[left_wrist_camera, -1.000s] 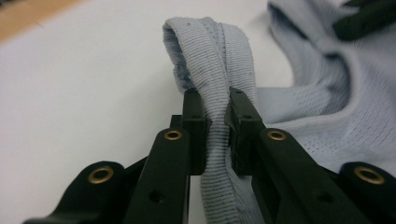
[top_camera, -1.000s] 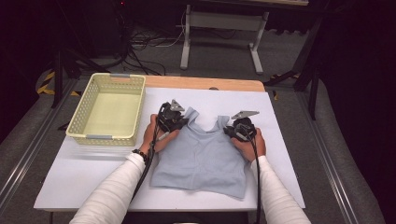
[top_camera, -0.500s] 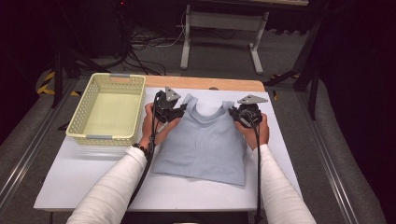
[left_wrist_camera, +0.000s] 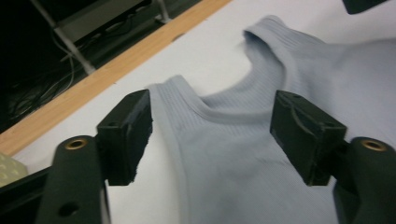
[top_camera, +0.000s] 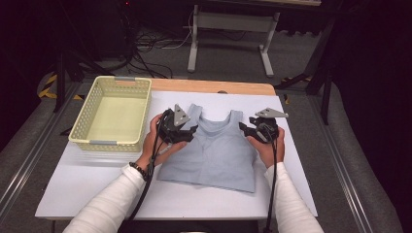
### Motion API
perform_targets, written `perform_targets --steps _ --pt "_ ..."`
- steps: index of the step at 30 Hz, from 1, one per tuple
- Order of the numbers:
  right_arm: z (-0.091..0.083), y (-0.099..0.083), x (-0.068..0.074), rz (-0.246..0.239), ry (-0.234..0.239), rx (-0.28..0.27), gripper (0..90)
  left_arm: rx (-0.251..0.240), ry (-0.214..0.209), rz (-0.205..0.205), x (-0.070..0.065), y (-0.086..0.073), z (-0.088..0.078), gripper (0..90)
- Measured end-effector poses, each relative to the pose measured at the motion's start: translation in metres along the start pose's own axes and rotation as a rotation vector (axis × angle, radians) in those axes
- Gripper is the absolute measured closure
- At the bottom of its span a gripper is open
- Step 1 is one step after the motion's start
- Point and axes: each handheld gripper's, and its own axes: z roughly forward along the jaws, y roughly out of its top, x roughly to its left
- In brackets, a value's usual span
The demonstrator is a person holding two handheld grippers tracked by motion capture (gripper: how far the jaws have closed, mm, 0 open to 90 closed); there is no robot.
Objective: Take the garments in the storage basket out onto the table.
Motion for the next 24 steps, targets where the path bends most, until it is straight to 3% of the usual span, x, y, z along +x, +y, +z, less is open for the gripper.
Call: perform_targets --steps 2,7,10,14,19,24 --pt "-0.011 -0.011 0.001 0.004 0.016 0.006 47.8 -0.004 -0.032 0.015 -0.007 -0.009 -0.008 25.0" --pt "-0.025 -0.029 0.003 -0.025 0.004 0.024 47.4 -0.005 -0.094 0.071 -0.025 -0.042 -0.029 22.7" --pt "-0.034 -0.050 0.002 -0.046 -0.019 0.072 47.1 0.043 -0.130 0.101 -0.031 -0.063 -0.038 21.5" --pt "-0.039 -0.063 -0.001 -0.008 -0.021 0.090 46.8 0.088 -0.203 0.074 -0.033 -0.084 -0.050 21.5" --pt "-0.042 -0.079 0.001 0.006 -0.014 0.118 47.5 0.143 -0.214 0.064 -0.034 -0.105 -0.057 22.8" --pt "-0.039 -0.080 0.009 -0.016 -0.004 0.139 48.6 0.166 -0.251 0.006 -0.025 -0.115 -0.053 27.5"
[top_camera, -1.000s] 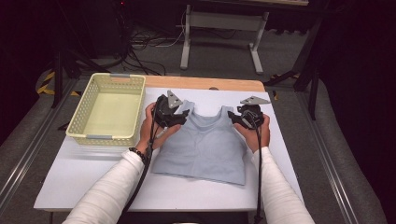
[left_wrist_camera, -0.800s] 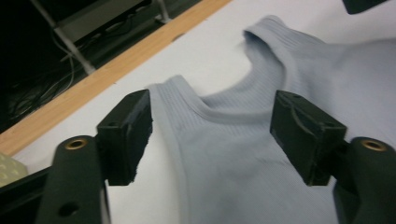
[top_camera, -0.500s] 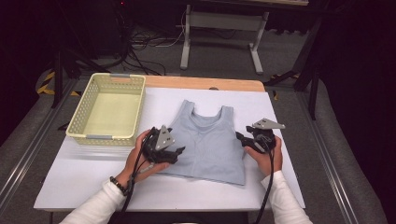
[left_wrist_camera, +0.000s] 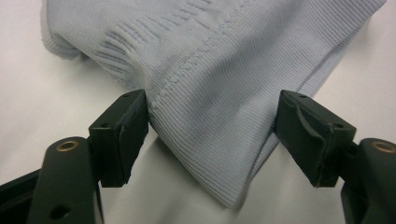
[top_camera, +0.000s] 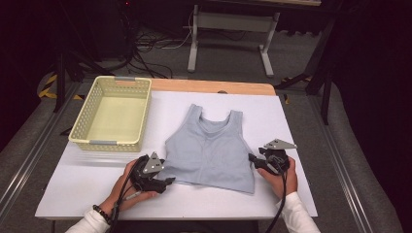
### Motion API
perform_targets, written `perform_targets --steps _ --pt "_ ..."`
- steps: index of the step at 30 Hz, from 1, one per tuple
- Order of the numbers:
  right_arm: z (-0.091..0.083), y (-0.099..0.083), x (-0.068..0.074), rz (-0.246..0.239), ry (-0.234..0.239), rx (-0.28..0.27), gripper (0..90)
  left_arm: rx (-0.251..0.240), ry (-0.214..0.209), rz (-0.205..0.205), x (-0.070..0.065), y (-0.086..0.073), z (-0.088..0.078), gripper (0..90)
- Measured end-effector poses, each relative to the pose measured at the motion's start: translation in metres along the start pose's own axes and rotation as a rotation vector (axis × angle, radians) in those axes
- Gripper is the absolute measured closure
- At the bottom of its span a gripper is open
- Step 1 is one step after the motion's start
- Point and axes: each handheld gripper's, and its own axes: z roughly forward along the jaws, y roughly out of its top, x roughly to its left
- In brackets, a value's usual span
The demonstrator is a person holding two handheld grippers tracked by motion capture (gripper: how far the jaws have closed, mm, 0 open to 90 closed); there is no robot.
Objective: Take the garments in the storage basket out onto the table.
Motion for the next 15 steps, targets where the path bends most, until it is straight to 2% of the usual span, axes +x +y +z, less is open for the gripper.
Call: perform_targets --steps 2,4,5,8,9,10,11,12,13,14,15 --pt "-0.001 0.001 0.001 -0.004 0.001 -0.005 48.5 0.000 -0.012 -0.006 0.001 0.000 0.001 27.9" --pt "-0.006 0.002 0.004 0.001 0.032 -0.030 48.3 0.002 -0.029 -0.010 0.002 0.000 0.001 33.1" --pt "-0.006 0.002 0.004 0.001 0.032 -0.030 48.3 0.004 -0.044 -0.020 0.004 0.000 0.001 33.1" --pt "0.001 0.001 0.007 -0.026 0.037 0.008 47.9 0.009 -0.080 -0.040 0.006 0.001 0.002 49.1" --pt "0.001 0.001 0.007 -0.026 0.037 0.008 47.9 0.009 -0.090 -0.035 0.007 0.001 0.001 49.1" --pt "0.005 -0.001 0.004 0.001 0.059 0.017 47.2 0.013 -0.097 -0.031 0.007 0.002 0.001 58.7" --pt "0.005 -0.001 0.004 0.001 0.059 0.017 47.2 0.014 -0.103 -0.027 0.006 0.002 0.001 58.7" --pt "0.005 0.000 0.002 0.001 0.053 0.013 47.5 0.016 -0.111 -0.017 0.007 0.003 0.001 71.2" --pt "0.005 0.000 0.002 0.001 0.053 0.013 47.5 0.021 -0.117 -0.012 0.007 0.003 0.000 71.2" --pt "0.006 0.000 0.001 -0.008 0.048 0.021 51.4 0.026 -0.123 -0.008 0.007 0.004 0.000 75.8" --pt "0.007 0.000 0.000 -0.007 0.063 0.030 57.2 0.027 -0.121 0.002 0.006 0.005 0.001 77.8"
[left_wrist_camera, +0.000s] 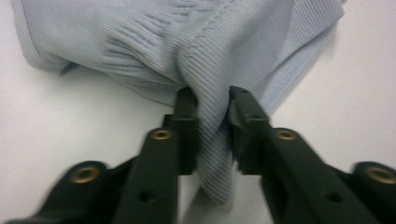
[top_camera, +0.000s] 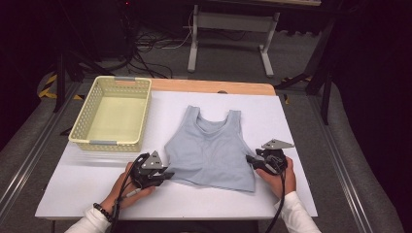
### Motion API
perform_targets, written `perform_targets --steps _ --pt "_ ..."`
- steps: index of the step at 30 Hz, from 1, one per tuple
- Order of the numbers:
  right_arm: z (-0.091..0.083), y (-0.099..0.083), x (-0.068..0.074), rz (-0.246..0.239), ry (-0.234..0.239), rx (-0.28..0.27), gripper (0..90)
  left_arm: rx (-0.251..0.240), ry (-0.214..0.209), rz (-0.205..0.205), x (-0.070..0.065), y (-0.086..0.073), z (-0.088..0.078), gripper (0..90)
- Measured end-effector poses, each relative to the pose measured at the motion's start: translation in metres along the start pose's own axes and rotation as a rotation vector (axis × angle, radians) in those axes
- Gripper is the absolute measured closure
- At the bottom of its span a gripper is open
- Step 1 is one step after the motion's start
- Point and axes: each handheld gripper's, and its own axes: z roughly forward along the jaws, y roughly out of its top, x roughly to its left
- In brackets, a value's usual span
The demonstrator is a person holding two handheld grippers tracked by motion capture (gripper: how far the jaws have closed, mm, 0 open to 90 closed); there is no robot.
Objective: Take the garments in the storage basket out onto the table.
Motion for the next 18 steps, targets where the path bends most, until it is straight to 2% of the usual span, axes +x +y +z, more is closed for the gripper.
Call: perform_targets --steps 1,2,5,6,7,9,10,11,13,14,15,18 --pt "0.001 0.000 0.001 -0.017 0.006 0.003 62.1 0.004 0.005 0.014 -0.001 0.001 0.000 78.7" --pt "0.001 0.000 0.001 -0.017 0.006 0.003 62.1 0.008 0.010 0.020 -0.002 0.001 0.000 78.7" --pt "0.000 0.001 0.002 -0.030 0.015 -0.002 75.4 0.015 0.023 0.033 -0.003 0.002 -0.002 79.0" --pt "0.000 0.001 0.002 -0.030 0.015 -0.002 75.4 0.014 0.033 0.037 -0.004 0.002 -0.003 79.0" --pt "-0.001 0.003 0.003 -0.061 -0.013 -0.008 77.3 0.009 0.050 0.045 -0.006 0.002 -0.005 78.9" --pt "-0.004 0.004 0.004 -0.072 -0.025 -0.019 77.9 0.000 0.055 0.048 -0.008 0.003 -0.007 78.8" --pt "-0.007 0.006 0.005 -0.081 -0.038 -0.035 78.0 -0.010 0.064 0.054 -0.010 0.004 -0.010 78.7" --pt "-0.017 0.011 0.006 -0.093 -0.062 -0.081 78.5 -0.022 0.068 0.060 -0.012 0.005 -0.013 78.6" --pt "-0.027 0.016 0.006 -0.087 -0.078 -0.126 78.5 -0.045 0.066 0.060 -0.015 0.007 -0.017 78.0" --pt "-0.027 0.016 0.006 -0.087 -0.078 -0.126 78.5 -0.054 0.064 0.058 -0.017 0.008 -0.018 78.0" --pt "-0.034 0.018 0.006 -0.078 -0.097 -0.159 78.3 -0.059 0.058 0.058 -0.018 0.008 -0.019 75.8" --pt "-0.038 0.019 0.002 -0.061 -0.135 -0.173 77.8 -0.077 0.044 0.053 -0.022 0.009 -0.021 72.9"
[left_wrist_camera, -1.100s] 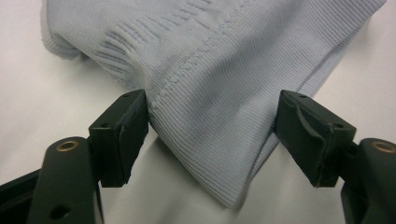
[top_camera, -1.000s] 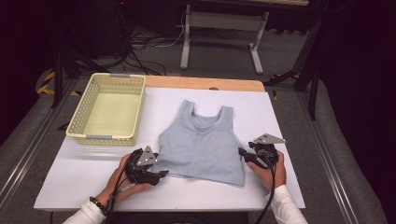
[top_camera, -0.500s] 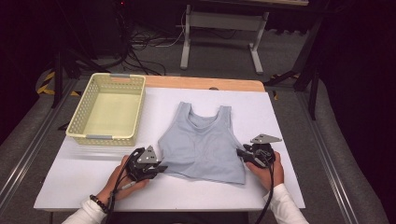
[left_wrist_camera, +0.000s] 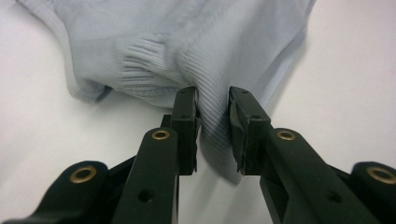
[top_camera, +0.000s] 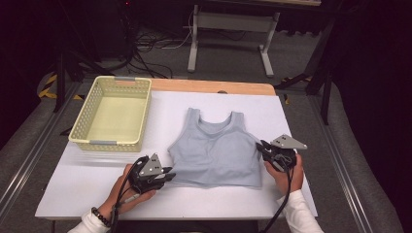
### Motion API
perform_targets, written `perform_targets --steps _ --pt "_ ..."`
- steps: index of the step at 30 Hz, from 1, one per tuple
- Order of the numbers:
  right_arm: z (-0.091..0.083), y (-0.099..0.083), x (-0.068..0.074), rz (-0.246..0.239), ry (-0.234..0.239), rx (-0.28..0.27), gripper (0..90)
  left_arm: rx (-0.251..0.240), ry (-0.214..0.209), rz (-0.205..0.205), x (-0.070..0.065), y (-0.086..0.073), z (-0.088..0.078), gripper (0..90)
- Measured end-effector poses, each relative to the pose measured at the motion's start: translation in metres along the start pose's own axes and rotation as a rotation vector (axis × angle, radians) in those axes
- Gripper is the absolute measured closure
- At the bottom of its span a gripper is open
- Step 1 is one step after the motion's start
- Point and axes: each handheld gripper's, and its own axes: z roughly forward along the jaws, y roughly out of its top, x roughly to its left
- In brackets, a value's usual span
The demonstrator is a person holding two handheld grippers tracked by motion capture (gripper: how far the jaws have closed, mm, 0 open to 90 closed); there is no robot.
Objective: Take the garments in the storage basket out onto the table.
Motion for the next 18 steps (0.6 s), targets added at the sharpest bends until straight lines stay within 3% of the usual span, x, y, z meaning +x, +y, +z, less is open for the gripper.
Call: perform_targets --steps 4,8,11,16,18 --pt "0.002 -0.004 -0.007 0.040 -0.007 0.005 76.3 -0.042 0.017 -0.016 0.000 0.002 -0.009 70.7" --pt "0.005 -0.011 -0.016 0.068 -0.070 0.022 67.3 -0.070 0.061 -0.045 0.005 0.002 -0.013 66.3" --pt "0.004 -0.017 -0.020 0.102 -0.034 0.014 66.8 -0.064 0.089 -0.060 0.008 0.001 -0.009 59.6" --pt "0.005 -0.022 -0.017 0.094 -0.025 0.034 62.7 -0.048 0.139 -0.068 0.011 0.003 -0.001 51.9" --pt "0.006 -0.022 -0.015 0.090 -0.021 0.038 61.1 -0.058 0.132 -0.083 0.013 0.003 0.001 49.9"
